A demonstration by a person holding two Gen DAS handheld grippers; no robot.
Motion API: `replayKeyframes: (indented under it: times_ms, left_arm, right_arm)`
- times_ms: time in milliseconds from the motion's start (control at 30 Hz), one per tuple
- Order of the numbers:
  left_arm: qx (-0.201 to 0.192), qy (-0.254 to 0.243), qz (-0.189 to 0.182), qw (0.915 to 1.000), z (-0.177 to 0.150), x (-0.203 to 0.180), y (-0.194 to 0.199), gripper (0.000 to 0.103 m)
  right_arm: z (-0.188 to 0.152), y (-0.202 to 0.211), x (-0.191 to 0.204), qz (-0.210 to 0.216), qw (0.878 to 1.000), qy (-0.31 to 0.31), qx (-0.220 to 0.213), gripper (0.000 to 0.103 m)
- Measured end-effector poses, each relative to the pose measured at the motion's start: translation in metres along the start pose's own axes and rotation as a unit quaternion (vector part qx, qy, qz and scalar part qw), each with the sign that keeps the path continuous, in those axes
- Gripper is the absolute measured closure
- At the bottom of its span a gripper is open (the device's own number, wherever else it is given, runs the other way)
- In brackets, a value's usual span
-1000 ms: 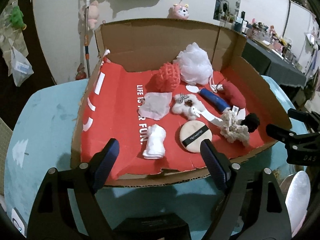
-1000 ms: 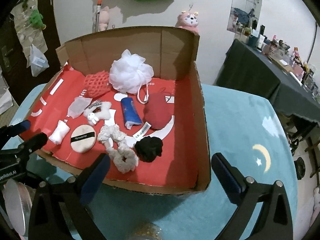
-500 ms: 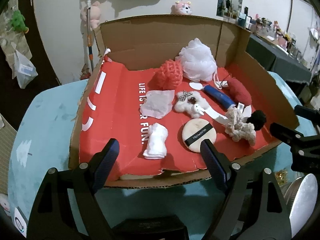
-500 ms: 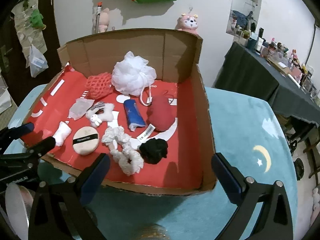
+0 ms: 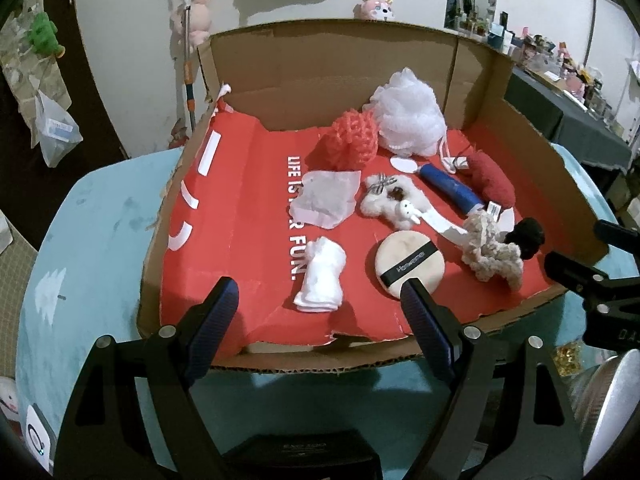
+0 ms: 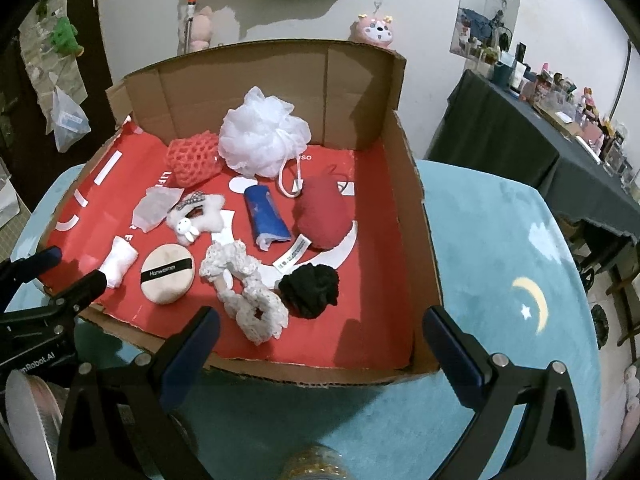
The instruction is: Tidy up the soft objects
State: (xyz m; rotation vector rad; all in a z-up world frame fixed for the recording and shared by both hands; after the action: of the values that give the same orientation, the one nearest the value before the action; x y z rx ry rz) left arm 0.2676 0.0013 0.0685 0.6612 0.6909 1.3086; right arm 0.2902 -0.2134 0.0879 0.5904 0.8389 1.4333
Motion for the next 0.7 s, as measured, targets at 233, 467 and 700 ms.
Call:
replayKeyframes:
  times_ms: [233, 467, 700]
  left_arm:
    - [0.004, 0.008, -0.004, 1.0, -0.0021, 0.0019, -0.0035, 0.02]
    - [0.002, 0.016, -0.01, 0.9998, -0.0018, 0.0051, -0.0033, 0.02]
    - [0.0, 0.015, -0.008, 0.9999, -0.0019, 0.0057, -0.0024, 0.02]
  right_arm:
    - [-0.0006, -0.0015, -0.0002, 0.004, 1.0, 0.001, 0.006, 0.0]
    - [-0.0024, -0.0018, 0.0014, 0.004, 1.0, 0.001, 0.002, 0.0]
    - [-0.0017, -0.0009, 0.0022, 0.002, 1.0, -0.003, 0.003, 0.0]
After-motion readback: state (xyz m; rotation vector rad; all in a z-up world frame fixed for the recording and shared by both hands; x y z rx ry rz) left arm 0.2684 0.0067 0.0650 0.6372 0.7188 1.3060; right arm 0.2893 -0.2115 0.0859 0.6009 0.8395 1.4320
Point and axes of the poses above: each gripper's, at about its wrist camera, not at the fingertips, and y roughly against the way its jaws point, x to its left, z to its top, the point moved 1 cm from there along -y, roughly the way its jaws point, and after that the axes turned 7 degrees about -z, right-handed, at the moved point
